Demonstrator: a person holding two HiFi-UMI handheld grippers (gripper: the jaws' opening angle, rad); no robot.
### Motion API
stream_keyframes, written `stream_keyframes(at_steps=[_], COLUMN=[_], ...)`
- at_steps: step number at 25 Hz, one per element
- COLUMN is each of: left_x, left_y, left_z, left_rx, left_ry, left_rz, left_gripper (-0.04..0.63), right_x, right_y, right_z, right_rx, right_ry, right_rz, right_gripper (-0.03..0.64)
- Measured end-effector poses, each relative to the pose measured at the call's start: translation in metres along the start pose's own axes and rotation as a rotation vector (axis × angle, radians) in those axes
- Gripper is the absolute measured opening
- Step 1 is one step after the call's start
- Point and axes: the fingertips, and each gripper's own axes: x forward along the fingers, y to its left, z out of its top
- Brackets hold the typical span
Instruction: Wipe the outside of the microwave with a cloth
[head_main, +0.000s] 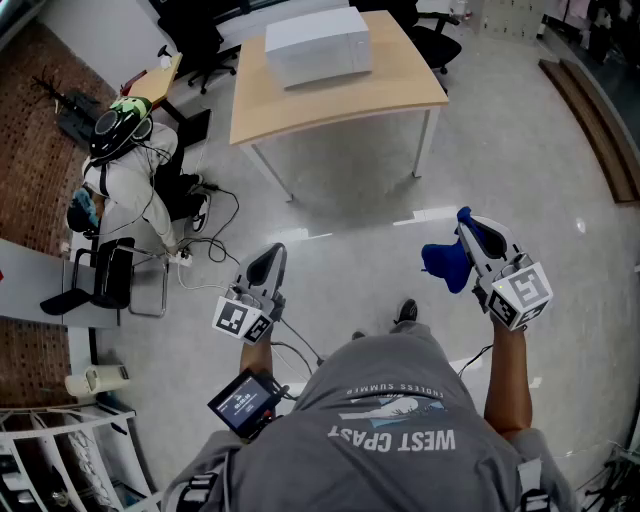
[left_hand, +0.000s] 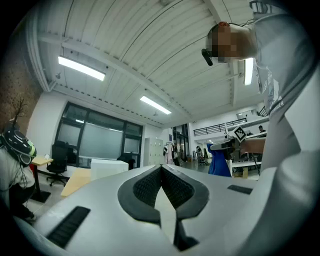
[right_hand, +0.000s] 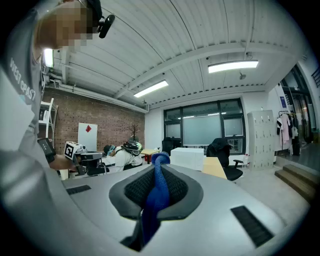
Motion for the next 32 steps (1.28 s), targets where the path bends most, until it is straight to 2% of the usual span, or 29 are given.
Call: stream_keyframes(at_steps=[12, 20, 26, 32], left_x=[0.031, 0.117, 0.164, 0.192], left_y=[0.01, 0.023, 0.023, 0.049], left_z=[-0.007, -0.012, -0.009, -0.016], left_rx=[-0.019, -0.032, -0.009, 0.0], left_ry=[0.034, 0.063, 0.072, 0.1], left_rz=[0.005, 0.024, 0.058, 0.083], left_gripper=[0.023, 0.023, 0.023, 0.023], right_x=[0.021, 0.06, 0.091, 0.143], right_y=[-0.03, -0.106, -0.15, -0.178], right_z=[-0.004, -0.007, -0.001, 0.007], right_rx=[0.037, 0.128, 0.127, 0.12], right_ry=[0.006, -0.027, -0.044, -0.053], right_rz=[0.011, 0.064, 0.138, 0.187], right_gripper=[0.032, 0.032, 0.032, 0.032])
